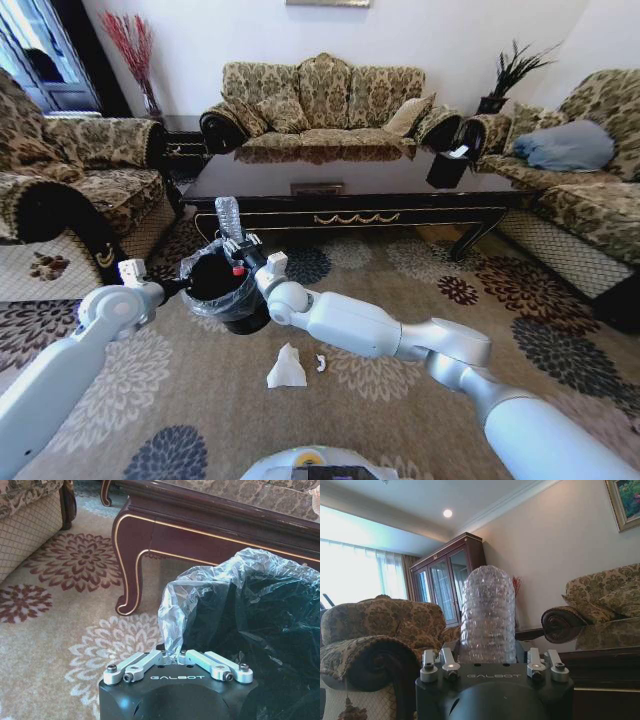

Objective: Move to the front of the table and pick up the trash from the floor, then place it into the trash bin.

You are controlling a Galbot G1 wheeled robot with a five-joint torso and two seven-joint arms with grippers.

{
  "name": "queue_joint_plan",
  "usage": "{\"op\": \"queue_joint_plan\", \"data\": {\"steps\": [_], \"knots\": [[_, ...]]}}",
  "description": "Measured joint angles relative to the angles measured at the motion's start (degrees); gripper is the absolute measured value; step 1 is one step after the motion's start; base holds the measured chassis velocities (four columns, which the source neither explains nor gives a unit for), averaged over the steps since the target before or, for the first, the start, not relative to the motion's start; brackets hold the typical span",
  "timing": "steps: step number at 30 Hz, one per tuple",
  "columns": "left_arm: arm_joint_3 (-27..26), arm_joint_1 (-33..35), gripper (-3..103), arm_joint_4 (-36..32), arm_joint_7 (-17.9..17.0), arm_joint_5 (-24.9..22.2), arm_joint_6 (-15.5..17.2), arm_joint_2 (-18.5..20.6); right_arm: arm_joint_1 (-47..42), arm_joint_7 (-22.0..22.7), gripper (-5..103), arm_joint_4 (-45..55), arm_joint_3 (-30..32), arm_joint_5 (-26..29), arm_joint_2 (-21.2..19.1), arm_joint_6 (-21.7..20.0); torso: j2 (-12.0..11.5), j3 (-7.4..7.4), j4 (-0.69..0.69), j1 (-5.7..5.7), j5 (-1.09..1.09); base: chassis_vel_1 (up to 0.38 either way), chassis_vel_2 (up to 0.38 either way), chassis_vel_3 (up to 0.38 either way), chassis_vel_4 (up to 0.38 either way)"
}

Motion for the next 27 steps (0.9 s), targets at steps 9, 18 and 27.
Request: {"op": "queue_joint_plan", "data": {"steps": [9, 18, 27], "knots": [[-0.39, 0.26, 3, 0.28, 0.19, 0.05, -0.04, 0.64, -0.98, -0.22, 90, 1.09, 1.01, -0.21, -0.84, 0.51, 0.00, 0.00, 0.00, -0.01, 0.00, 0.000, 0.000, 0.000, 0.000], [-3.62, 2.60, 3, -0.22, 0.83, 0.96, -0.38, 0.50, -2.62, 2.57, 100, 4.54, 6.24, 0.22, -6.15, -1.53, 0.00, 0.00, 0.02, -0.01, 0.01, 0.000, 0.000, 0.000, 0.000], [-7.91, 4.27, 3, -1.85, 0.26, 0.20, -0.65, 0.57, -6.72, 10.65, 100, 7.58, 10.61, 1.11, -19.33, -12.38, 0.00, 0.00, -0.04, 0.00, 0.03, 0.000, 0.000, 0.000, 0.000]]}}
